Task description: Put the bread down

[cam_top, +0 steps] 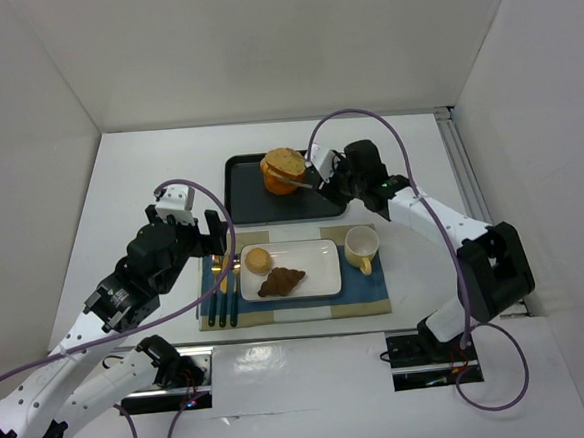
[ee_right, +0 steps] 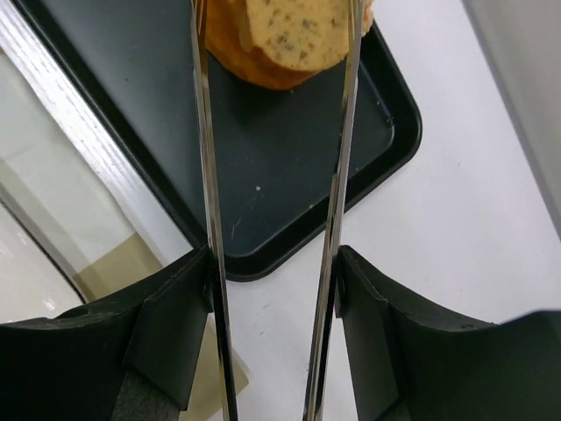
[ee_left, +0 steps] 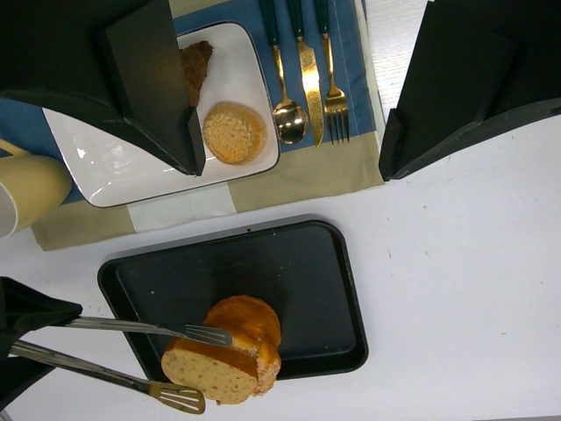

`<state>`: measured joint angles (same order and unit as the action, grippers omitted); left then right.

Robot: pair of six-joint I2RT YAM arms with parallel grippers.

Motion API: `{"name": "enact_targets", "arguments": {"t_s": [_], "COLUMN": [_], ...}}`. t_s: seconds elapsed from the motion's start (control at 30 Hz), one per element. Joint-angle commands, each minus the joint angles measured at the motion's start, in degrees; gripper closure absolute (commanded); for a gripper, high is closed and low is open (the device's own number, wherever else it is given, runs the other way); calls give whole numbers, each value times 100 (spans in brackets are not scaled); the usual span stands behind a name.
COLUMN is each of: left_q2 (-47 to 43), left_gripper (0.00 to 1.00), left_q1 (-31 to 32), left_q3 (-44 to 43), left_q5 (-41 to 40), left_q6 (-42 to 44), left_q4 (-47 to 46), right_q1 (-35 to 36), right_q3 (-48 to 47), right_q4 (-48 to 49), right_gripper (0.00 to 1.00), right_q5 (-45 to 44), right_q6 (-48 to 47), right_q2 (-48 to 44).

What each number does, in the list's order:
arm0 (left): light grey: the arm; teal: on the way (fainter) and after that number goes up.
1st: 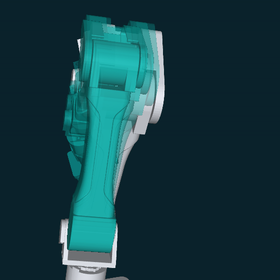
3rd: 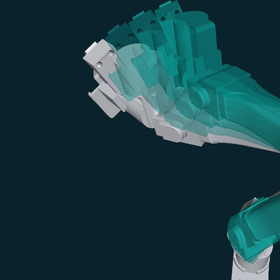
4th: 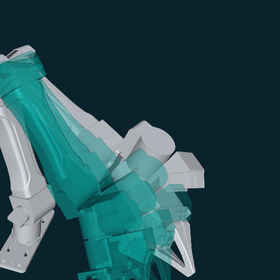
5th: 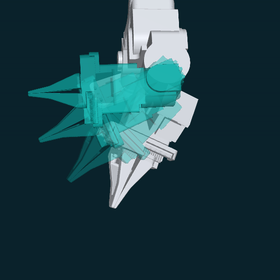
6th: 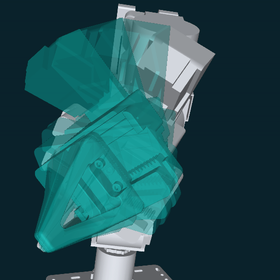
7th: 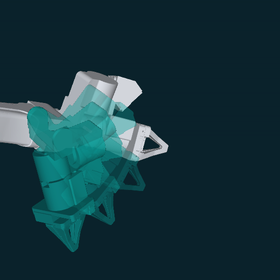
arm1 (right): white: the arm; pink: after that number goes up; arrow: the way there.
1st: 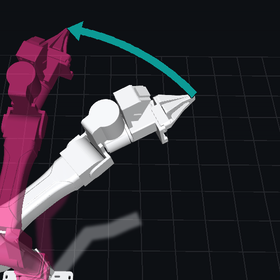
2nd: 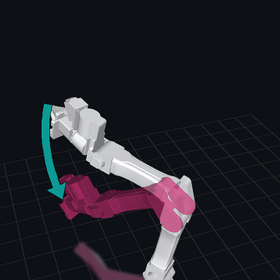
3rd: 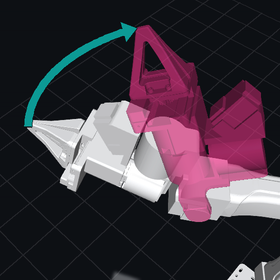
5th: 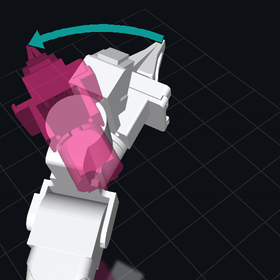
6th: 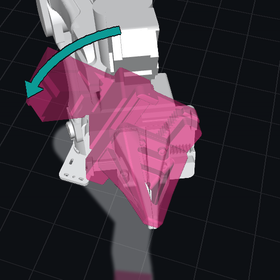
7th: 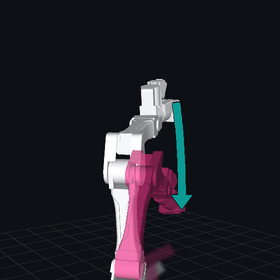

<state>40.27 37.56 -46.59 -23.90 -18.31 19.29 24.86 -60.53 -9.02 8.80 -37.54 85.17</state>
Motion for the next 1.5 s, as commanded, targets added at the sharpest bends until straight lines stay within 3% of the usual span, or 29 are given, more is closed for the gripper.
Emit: {"name": "enact_targets", "arguments": {"t_s": [0.0, 0.17, 0.33, 0.6, 0.83, 0.97, 1.07, 1.2, 1.47], "left_q2": [-28, -28, -28, -28, -28, -28, -28, 24, 25], "left_gripper": [0, 0, 0, 0, 0, 0, 0, 0, 0], "left_q1": [14, 14, 14, 14, 14, 14, 14, 14, 14], "left_q3": [1, 1, 1, 1, 1, 1, 1, 1, 1], "left_q5": [35, 35, 35, 35, 35, 35, 35, 87, 87], "left_q6": [2, 2, 2, 2, 2, 2, 2, 2, 2], "left_q4": [-206, -206, -206, -206, -206, -206, -206, -206, -206], "right_q1": [-96, -96, -96, -96, -280, -421, -421, -421, -421], "right_q3": [-372, -556, -556, -380, -319, -266, -205, -143, -90], "right_q4": [673, 620, 559, 497, -73, -1214, -2593, -3859, -4644], "right_gripper": [36, 38, 65, 86, 86, 86, 86, 85, 84], "right_q5": [-133, -404, -458, -326, 464, 1630, 2256, 2459, 2566], "right_q6": [-69, -69, -219, -219, 10, -375, -1052, -1449, -1677], "right_q2": [140, 422, 361, -8, -1018, -1599, -1802, -1863, -1864]}}
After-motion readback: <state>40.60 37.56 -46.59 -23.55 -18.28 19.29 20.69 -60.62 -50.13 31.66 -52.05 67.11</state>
